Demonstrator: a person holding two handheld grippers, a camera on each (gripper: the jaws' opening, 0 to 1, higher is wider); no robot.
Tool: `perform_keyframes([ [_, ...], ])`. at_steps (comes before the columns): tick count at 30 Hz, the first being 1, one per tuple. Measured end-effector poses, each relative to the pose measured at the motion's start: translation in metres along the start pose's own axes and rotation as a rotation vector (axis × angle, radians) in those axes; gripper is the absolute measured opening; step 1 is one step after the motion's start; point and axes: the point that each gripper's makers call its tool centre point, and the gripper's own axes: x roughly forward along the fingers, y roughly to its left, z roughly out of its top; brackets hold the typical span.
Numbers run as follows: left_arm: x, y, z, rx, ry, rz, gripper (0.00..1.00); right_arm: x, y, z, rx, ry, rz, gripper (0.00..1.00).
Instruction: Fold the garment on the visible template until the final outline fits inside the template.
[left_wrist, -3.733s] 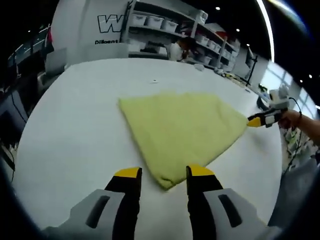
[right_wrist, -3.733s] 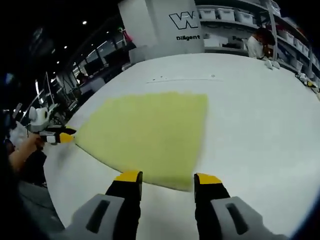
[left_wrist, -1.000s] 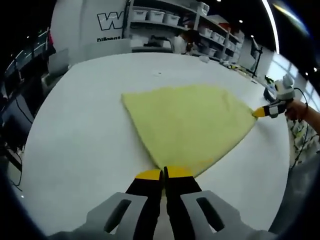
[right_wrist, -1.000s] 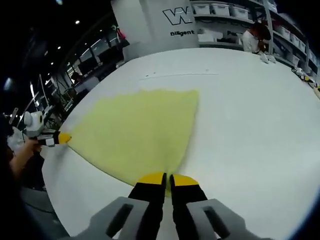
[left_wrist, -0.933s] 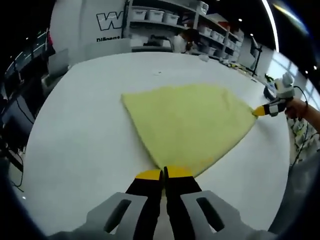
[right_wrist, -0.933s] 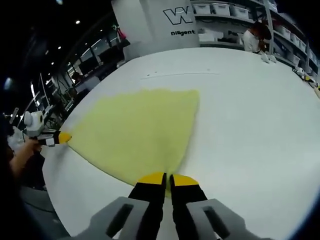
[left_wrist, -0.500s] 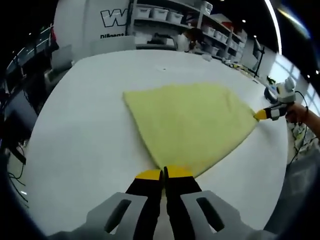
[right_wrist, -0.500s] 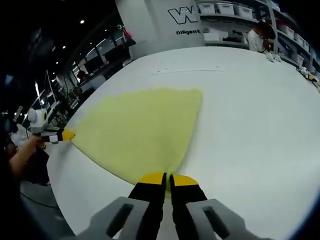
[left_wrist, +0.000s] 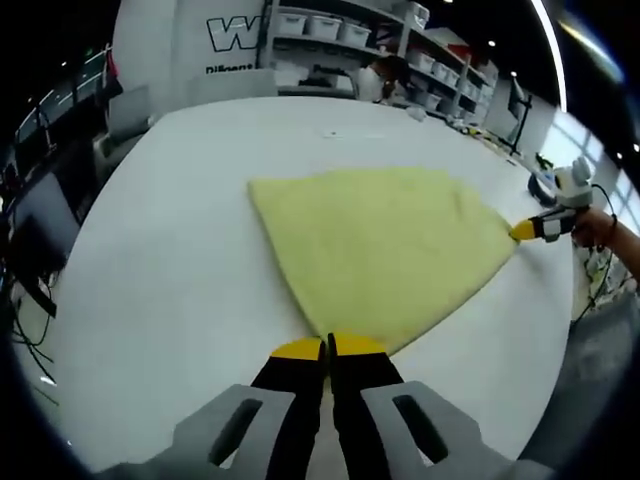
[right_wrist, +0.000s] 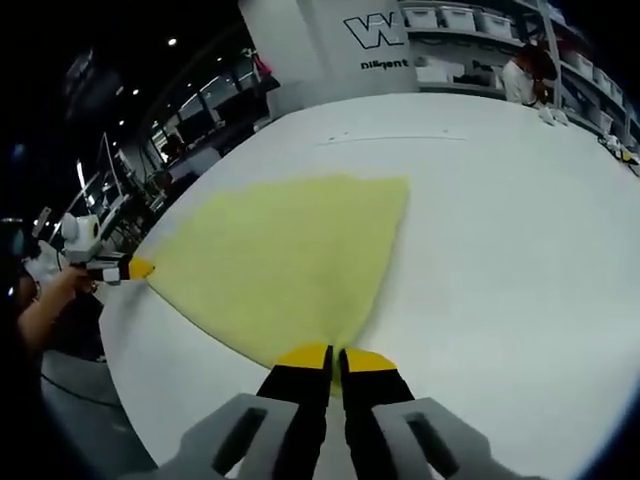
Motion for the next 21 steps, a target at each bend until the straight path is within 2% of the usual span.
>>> perform_keyframes([
  [7,-0.005,0.000,-0.006,-0.002,0.011,0.012,0.03,-0.002,0.006,-0.005,-0.032,0.012,0.003,0.00],
  [11,-0.009,-0.003,-0.012,0.031,0.029,0.013,0.03,-0.004,0.008,-0.007,-0.063,0.014,-0.013,0.00],
  [17,-0.010,-0.002,-0.015,0.034,0.024,0.018,0.03,-0.005,0.011,-0.011,-0.114,0.040,-0.031,0.00],
  [21,-0.010,-0.001,-0.014,0.034,0.013,0.025,0.05,-0.005,0.011,-0.010,-0.149,0.033,-0.026,0.00],
])
